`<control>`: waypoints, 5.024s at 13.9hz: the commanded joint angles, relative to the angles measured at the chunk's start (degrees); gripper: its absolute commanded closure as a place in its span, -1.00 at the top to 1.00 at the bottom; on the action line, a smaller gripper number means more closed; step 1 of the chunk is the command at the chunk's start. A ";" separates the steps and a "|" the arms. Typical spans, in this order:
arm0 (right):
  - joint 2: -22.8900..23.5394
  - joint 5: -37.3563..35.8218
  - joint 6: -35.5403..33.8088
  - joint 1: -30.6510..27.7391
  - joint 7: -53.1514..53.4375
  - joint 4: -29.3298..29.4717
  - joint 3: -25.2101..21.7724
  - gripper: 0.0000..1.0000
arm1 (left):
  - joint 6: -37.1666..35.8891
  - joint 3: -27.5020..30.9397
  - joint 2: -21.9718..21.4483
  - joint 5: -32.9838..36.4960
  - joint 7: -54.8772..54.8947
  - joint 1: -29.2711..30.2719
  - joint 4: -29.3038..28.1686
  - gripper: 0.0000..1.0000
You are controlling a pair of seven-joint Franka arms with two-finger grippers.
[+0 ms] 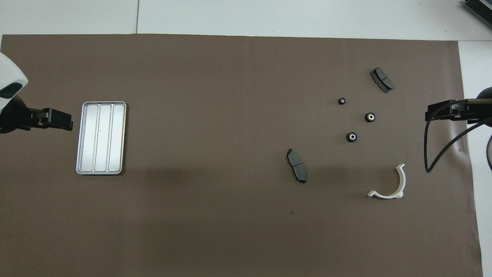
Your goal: Pick bearing gear from pile to tray
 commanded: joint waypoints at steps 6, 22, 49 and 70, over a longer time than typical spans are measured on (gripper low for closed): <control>12.28 0.98 22.81 -0.07 -4.95 -8.97 0.68 1.00 | -0.70 -0.11 -1.26 0.57 0.80 0.48 -0.86 1.00; 21.26 0.98 37.33 0.02 -5.93 -12.85 0.86 0.54 | -0.79 -0.11 -1.26 0.57 0.80 0.48 -0.86 1.00; 21.61 -2.19 36.37 0.90 -5.84 -12.94 0.77 -1.00 | -0.79 -0.11 -1.26 0.57 0.80 0.48 -0.86 1.00; 26.51 -1.66 26.78 24.08 47.13 5.24 13.17 -1.00 | -0.79 -0.11 -1.26 0.57 0.80 0.48 -0.86 1.00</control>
